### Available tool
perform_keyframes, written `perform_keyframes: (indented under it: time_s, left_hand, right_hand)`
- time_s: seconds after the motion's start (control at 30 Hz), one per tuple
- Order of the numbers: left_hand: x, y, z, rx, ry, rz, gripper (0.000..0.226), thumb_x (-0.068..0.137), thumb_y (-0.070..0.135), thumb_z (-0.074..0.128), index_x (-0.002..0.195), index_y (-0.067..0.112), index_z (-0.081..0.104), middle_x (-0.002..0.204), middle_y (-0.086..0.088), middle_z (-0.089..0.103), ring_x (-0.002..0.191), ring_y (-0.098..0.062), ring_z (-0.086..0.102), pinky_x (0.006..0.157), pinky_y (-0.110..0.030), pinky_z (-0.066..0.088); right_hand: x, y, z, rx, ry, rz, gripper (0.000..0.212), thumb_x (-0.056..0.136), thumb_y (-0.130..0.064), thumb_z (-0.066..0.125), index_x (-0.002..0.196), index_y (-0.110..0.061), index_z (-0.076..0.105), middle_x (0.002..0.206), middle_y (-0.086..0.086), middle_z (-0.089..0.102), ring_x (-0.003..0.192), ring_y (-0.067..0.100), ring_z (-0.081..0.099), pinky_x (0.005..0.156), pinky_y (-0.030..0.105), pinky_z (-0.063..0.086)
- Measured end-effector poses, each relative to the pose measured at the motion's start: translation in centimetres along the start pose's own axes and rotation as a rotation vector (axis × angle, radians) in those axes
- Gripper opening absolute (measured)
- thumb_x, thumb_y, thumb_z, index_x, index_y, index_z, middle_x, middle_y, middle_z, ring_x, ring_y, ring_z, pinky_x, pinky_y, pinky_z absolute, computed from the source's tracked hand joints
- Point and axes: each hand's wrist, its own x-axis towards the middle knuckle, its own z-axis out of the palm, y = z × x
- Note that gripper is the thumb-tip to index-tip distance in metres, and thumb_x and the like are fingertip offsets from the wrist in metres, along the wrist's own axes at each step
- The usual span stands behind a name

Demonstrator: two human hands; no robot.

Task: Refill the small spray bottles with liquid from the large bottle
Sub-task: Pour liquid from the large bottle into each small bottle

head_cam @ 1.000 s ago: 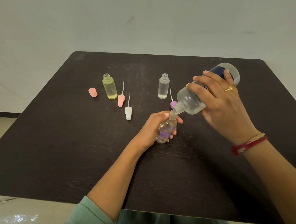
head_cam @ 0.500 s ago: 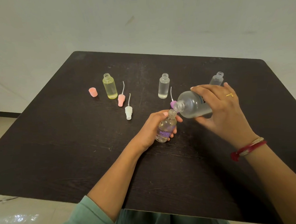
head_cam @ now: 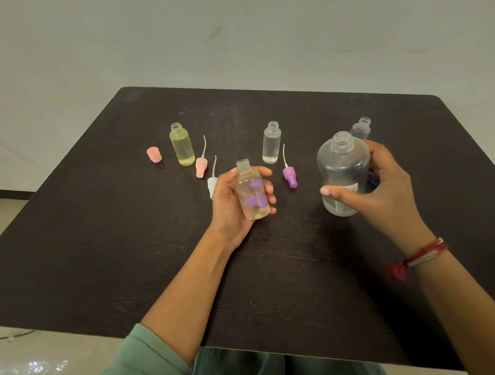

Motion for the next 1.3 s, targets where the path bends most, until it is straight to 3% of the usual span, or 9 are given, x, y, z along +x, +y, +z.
perform_keyframes:
  time_s: [0.13,0.37,0.6,0.73,0.83,1.3]
  left_hand:
    - [0.0,0.2,-0.1,-0.03,0.026,0.008,0.048,0.083,0.043,0.032,0.089,0.008,0.064,0.066,-0.004,0.058,0.058,-0.018,0.055,0.053,-0.027,0.046]
    - [0.1,0.0,-0.2,0.044,0.0,0.014,0.046,0.088,0.041,0.032,0.09,0.008,0.064,0.066,-0.005,0.059,0.059,-0.018,0.055,0.053,-0.028,0.047]
    - [-0.2,-1.3,0.2,0.429,-0.238,-0.001,0.047,0.08,0.047,0.041,0.088,0.007,0.063,0.066,-0.008,0.061,0.059,-0.02,0.056,0.058,-0.029,0.048]
    - [-0.1,-1.4,0.2,0.448,-0.263,0.008,0.049,0.082,0.047,0.04,0.09,0.004,0.062,0.066,-0.008,0.06,0.059,-0.02,0.055,0.058,-0.029,0.047]
    - [-0.1,-1.4,0.2,0.45,-0.271,0.01,0.047,0.082,0.046,0.039,0.089,0.006,0.063,0.065,-0.006,0.061,0.058,-0.018,0.056,0.058,-0.029,0.048]
    - [-0.1,-1.3,0.0,0.446,-0.276,-0.018,0.048,0.082,0.049,0.038,0.087,0.01,0.064,0.066,-0.007,0.059,0.058,-0.018,0.055,0.058,-0.03,0.047]
  right_hand:
    - [0.0,0.2,-0.1,0.004,0.013,0.034,0.076,0.061,-0.044,0.081,0.126,-0.029,0.045,0.123,-0.017,0.053,0.111,0.001,0.052,0.088,0.009,0.044]
    - [0.1,0.0,0.3,0.016,0.035,0.02,0.073,0.063,-0.042,0.079,0.126,-0.027,0.046,0.117,-0.028,0.049,0.106,-0.015,0.049,0.085,0.002,0.04]
    - [0.6,-0.8,1.1,-0.216,0.012,-0.185,0.07,0.063,-0.022,0.089,0.123,-0.013,0.053,0.119,-0.01,0.054,0.108,0.009,0.052,0.094,0.033,0.045]
    - [0.8,-1.1,1.5,-0.334,-0.013,-0.288,0.062,0.068,-0.016,0.084,0.123,-0.011,0.054,0.118,-0.005,0.057,0.111,0.011,0.051,0.1,0.033,0.04]
    - [1.0,-1.2,1.6,-0.413,-0.023,-0.338,0.06,0.069,-0.008,0.08,0.124,-0.012,0.054,0.122,0.003,0.058,0.117,0.019,0.05,0.106,0.045,0.038]
    - [1.5,-1.0,1.3,-0.604,-0.027,-0.402,0.062,0.069,0.0,0.076,0.125,-0.013,0.053,0.128,0.008,0.055,0.128,0.027,0.046,0.116,0.048,0.02]
